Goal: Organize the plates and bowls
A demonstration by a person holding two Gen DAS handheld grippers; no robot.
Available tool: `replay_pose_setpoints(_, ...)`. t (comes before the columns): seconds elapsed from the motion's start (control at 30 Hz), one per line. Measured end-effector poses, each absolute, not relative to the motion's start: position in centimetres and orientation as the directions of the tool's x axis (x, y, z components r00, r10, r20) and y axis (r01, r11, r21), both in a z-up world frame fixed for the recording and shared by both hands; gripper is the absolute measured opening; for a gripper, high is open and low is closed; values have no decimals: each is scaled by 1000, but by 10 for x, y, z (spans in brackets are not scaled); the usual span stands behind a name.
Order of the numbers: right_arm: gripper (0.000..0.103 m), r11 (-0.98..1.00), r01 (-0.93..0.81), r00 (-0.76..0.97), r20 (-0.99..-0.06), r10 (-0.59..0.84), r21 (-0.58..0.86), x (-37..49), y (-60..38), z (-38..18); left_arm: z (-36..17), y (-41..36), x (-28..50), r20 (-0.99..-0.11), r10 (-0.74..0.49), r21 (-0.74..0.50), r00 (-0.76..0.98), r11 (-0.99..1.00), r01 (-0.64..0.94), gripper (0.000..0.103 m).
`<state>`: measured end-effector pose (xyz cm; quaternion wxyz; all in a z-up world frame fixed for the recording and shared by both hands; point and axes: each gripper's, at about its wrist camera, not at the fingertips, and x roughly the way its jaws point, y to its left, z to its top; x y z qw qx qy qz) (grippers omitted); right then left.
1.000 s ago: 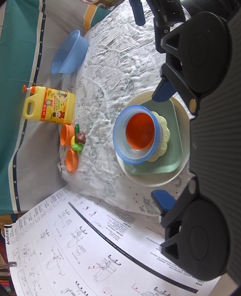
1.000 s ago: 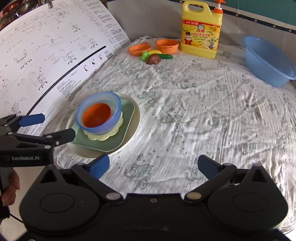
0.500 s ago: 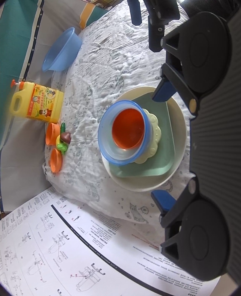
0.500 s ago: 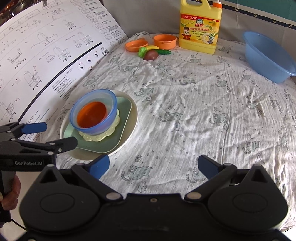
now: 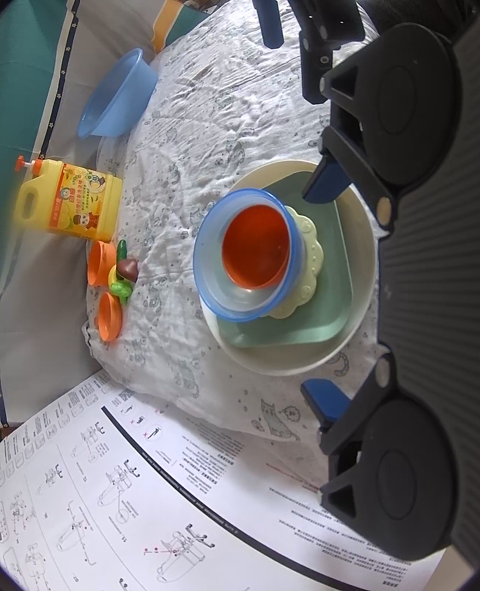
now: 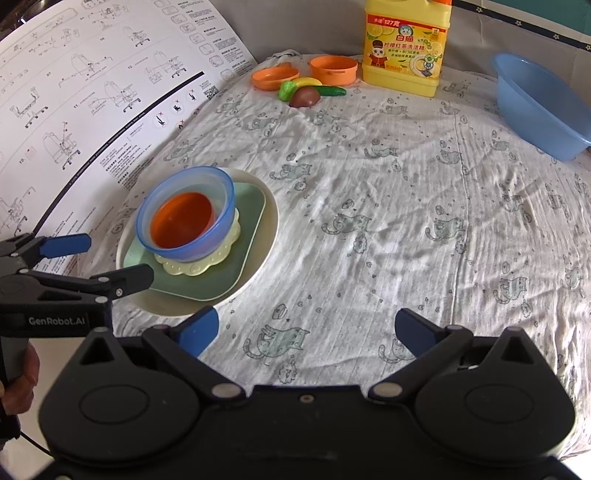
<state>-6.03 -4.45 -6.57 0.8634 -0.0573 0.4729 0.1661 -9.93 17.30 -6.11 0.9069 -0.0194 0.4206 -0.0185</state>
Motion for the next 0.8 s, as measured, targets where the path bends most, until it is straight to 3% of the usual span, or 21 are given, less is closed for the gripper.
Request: replay_pose_setpoints(0.8, 103, 941, -330, 480, -846, 234, 73, -56, -45, -70, -68, 172, -93, -777, -60, -46, 627, 998, 38, 103)
